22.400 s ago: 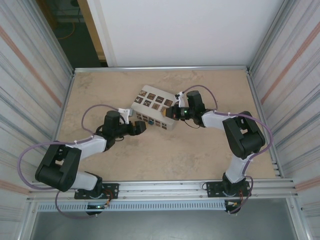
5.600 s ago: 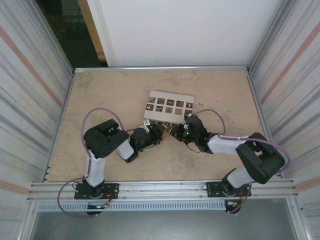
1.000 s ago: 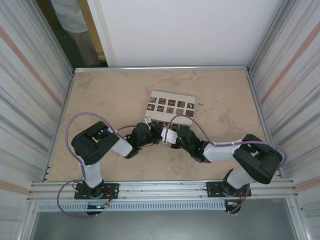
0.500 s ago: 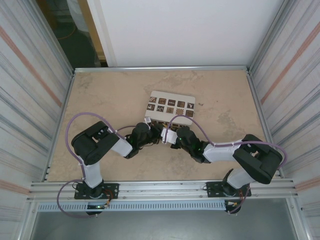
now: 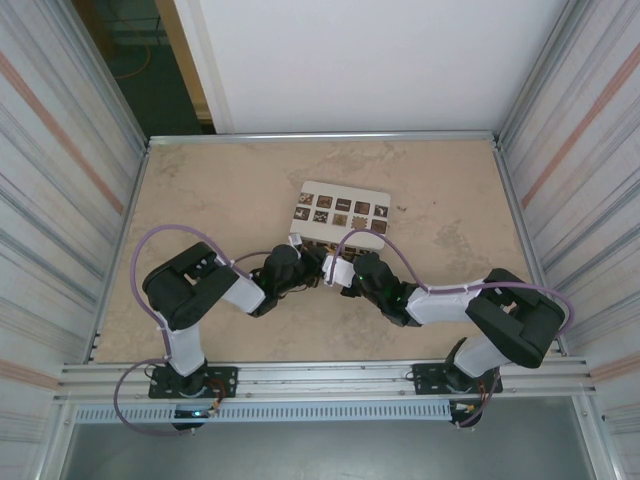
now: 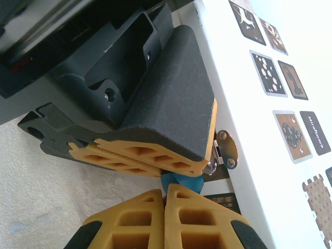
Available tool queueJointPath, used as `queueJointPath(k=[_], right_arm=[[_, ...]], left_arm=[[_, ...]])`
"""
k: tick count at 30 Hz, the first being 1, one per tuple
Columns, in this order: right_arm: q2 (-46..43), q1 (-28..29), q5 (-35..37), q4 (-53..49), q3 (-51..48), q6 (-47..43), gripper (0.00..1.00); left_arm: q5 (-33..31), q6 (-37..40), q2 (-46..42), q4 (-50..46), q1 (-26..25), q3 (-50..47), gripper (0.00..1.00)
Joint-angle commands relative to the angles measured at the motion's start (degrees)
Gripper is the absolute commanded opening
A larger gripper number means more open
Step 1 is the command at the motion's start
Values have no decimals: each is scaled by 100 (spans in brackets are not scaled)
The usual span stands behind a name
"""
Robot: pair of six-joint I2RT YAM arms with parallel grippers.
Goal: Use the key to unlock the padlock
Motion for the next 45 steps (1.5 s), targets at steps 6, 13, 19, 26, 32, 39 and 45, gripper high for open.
queueJointPath(k=[6,13,19,26,32,39,45], right_arm=[[-79,-67,75,98,199,1763,0],[344,-62,63,751,55,3038,0],[709,-65,-100,1354,-108,3429,0],[976,-66,-172,1666,-239,3478,0],[1057,-59,-197,1770,-370,3468,0],[1052,-66,-365,1980,-585,3818,0],[943,-93,-715,2083,-738,4187,0]], left_arm=[[106,74,-69,65,-13,53,0],[106,67,-51,64,-29,45,0],[81,67,-20,64,-56,26,0],[67,89,46,64,-75,31,1],[21,227,38,-38,-78,44,11],[-72,540,-369,-562,-7,0,28],[-223,909,-990,-1176,87,-127,38]])
